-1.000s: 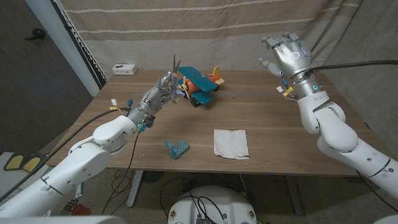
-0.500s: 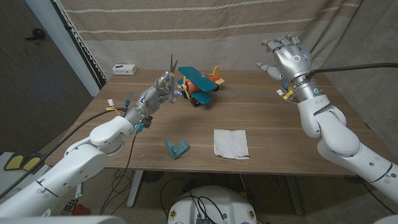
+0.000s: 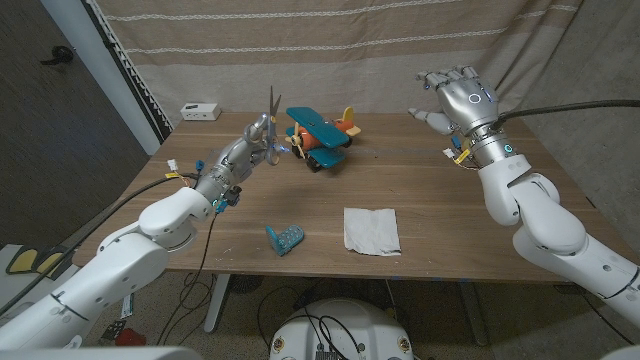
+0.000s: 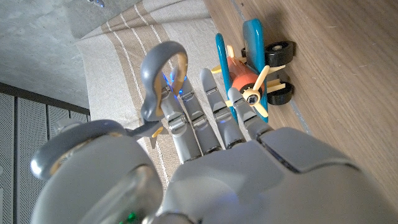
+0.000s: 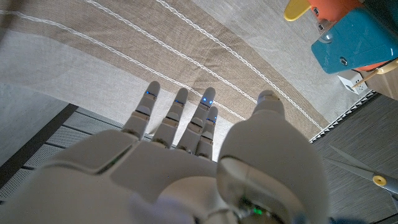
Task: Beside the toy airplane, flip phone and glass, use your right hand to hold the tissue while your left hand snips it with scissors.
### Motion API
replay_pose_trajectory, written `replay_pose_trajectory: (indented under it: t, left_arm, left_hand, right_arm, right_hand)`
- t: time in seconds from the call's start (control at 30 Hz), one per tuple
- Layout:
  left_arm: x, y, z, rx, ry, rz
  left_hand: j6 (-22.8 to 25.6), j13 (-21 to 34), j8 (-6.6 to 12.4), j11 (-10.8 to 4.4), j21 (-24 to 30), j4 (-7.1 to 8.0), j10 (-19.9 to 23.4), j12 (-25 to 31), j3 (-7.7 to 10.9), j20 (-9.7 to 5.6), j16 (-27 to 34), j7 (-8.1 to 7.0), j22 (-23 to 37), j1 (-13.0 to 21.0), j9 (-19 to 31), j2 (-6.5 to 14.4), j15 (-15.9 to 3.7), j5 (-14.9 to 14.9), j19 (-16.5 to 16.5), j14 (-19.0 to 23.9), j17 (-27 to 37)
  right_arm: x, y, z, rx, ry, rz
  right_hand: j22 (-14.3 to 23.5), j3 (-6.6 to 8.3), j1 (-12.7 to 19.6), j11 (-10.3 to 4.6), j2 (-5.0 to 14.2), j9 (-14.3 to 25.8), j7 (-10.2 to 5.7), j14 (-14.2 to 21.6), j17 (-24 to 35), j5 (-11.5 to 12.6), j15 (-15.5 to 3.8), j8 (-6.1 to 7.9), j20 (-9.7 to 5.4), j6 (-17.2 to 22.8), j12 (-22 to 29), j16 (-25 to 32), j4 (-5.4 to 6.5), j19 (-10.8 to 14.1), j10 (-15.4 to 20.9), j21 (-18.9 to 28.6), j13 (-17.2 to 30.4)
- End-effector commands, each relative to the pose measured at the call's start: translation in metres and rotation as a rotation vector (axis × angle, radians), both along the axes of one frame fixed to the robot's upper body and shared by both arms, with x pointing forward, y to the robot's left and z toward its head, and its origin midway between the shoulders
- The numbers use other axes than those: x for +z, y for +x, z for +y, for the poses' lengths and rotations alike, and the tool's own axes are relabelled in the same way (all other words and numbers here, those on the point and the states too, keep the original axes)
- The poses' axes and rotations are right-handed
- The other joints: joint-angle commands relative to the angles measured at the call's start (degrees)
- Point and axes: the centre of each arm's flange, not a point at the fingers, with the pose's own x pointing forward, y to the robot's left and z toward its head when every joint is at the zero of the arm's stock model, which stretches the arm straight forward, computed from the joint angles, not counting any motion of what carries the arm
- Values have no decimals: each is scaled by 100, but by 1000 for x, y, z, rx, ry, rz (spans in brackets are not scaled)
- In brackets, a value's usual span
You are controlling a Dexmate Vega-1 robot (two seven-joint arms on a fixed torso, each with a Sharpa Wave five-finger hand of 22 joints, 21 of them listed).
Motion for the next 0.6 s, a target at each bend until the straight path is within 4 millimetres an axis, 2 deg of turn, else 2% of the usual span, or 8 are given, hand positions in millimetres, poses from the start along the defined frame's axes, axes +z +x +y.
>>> replay_pose_trajectory:
  t: [0.03, 0.13, 0.5, 0.6]
  left_arm:
    - [-1, -3, 3, 1, -3, 12]
    - [-1, -3, 3, 6, -5, 12]
    - [2, 1, 1, -8, 3, 6]
    - [1, 1, 0, -15, 7, 13]
  left_hand:
    - [29, 650, -4, -250, -10, -23, 257, 234, -9, 30, -8, 33, 10, 54, 11, 6, -793, 47, 33, 40, -4]
    - [13, 652, -3, -251, -14, -19, 263, 242, -10, 26, -7, 35, 11, 50, 28, 8, -793, 49, 36, 43, -4]
    - [25, 647, -13, -249, -26, -14, 277, 256, -7, 28, -4, 21, 14, 52, 23, 13, -793, 57, 46, 51, -4]
    - [25, 627, -14, -247, -28, -15, 272, 247, -7, 25, -5, 21, 15, 57, 27, 13, -794, 60, 54, 51, -4]
  right_arm:
    - [-8, -1, 1, 28, 22, 73]
    - [-8, -1, -1, 107, 70, 136]
    - [-13, -2, 2, 149, 80, 197]
    - [-16, -2, 0, 232, 159, 274]
  right_hand:
    - [-3, -75, -30, 35, -54, -19, 61, -124, 27, 44, -966, -40, -85, 39, -20, 21, -4, -31, 128, -65, -56]
    - [-3, -93, -46, 28, -68, -29, 86, -162, 29, 49, -962, -43, -102, 65, -37, 16, -2, -43, 145, -86, -88]
    - [-1, -149, -79, 1, -122, -63, 96, -314, 14, 66, -948, -88, -101, 76, -129, -30, -7, -60, 64, -141, -182]
    - [1, -162, -83, -6, -126, -76, 105, -382, 6, 76, -941, -118, -91, 47, -158, -56, -10, -74, 41, -166, -216]
